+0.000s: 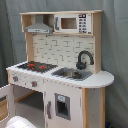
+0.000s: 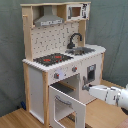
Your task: Play with the kitchen
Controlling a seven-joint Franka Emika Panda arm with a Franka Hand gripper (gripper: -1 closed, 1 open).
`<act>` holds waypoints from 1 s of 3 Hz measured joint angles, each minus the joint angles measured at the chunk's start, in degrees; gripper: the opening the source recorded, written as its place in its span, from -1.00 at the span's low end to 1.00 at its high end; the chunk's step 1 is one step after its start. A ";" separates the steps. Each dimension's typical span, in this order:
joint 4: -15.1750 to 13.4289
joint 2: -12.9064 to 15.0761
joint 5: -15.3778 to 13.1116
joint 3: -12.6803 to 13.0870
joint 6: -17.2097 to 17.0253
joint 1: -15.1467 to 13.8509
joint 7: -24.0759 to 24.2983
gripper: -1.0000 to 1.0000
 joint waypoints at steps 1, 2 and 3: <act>4.45 -0.05 -1.31 0.85 0.07 -2.38 4.79 1.00; 9.63 -0.10 -2.89 1.09 0.02 -5.15 8.76 1.00; 14.31 -0.11 -4.06 1.26 0.02 -7.89 12.09 1.00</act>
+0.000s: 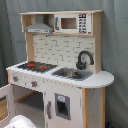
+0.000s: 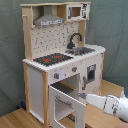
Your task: Play with the kitchen
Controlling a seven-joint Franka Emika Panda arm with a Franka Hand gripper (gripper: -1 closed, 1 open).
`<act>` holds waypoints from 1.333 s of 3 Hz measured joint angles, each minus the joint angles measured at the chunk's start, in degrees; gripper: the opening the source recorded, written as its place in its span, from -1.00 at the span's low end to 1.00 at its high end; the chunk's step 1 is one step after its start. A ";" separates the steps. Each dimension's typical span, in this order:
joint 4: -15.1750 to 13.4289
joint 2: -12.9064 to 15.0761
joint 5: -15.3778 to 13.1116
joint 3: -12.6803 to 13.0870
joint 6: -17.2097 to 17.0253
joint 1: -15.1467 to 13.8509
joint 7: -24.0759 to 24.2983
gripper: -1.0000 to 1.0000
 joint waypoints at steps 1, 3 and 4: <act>4.12 -0.05 -1.38 0.64 0.01 -2.51 3.54 1.00; 9.56 -0.12 -7.08 3.64 -0.43 -5.99 12.45 1.00; 10.09 -0.18 -9.53 5.83 -1.00 -7.13 17.58 1.00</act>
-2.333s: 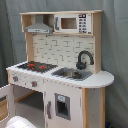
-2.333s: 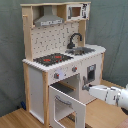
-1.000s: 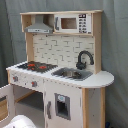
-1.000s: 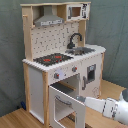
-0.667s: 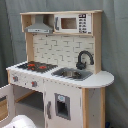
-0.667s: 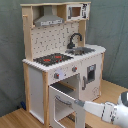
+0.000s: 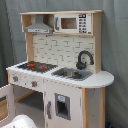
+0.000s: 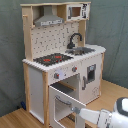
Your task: Play with the kitchen
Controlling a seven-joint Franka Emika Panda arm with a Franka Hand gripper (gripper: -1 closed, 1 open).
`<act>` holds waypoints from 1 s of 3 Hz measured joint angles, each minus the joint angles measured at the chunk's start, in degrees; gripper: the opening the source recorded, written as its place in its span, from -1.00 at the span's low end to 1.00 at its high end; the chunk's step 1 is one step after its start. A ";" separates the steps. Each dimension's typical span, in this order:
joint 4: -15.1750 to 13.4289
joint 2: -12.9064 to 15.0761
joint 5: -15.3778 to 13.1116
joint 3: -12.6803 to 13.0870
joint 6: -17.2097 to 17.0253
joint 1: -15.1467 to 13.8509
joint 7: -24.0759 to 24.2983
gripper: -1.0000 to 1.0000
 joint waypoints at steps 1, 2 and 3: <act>-0.02 -0.02 -2.59 2.73 -1.04 -1.13 5.68 1.00; -0.02 -0.03 -4.55 5.45 -2.39 -2.25 11.14 1.00; 0.00 -0.04 -5.93 7.59 -3.98 -3.18 16.77 1.00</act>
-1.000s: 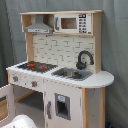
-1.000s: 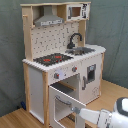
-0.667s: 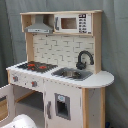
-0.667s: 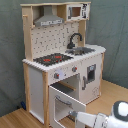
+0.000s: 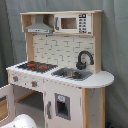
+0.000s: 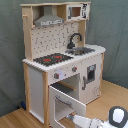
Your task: Play with the kitchen
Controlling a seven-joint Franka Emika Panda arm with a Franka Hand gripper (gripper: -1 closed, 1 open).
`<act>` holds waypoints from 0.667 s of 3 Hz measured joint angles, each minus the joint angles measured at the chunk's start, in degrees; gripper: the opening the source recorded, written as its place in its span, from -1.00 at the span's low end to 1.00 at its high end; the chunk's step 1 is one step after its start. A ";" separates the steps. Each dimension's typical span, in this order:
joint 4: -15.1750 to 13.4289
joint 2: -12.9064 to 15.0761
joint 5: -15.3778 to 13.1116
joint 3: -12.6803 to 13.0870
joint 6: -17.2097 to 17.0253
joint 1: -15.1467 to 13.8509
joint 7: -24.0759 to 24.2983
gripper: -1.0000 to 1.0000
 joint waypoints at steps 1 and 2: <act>-0.01 0.56 0.00 0.29 -2.63 -0.14 5.13 1.00; -0.40 0.76 0.02 1.09 -5.64 -0.14 10.60 1.00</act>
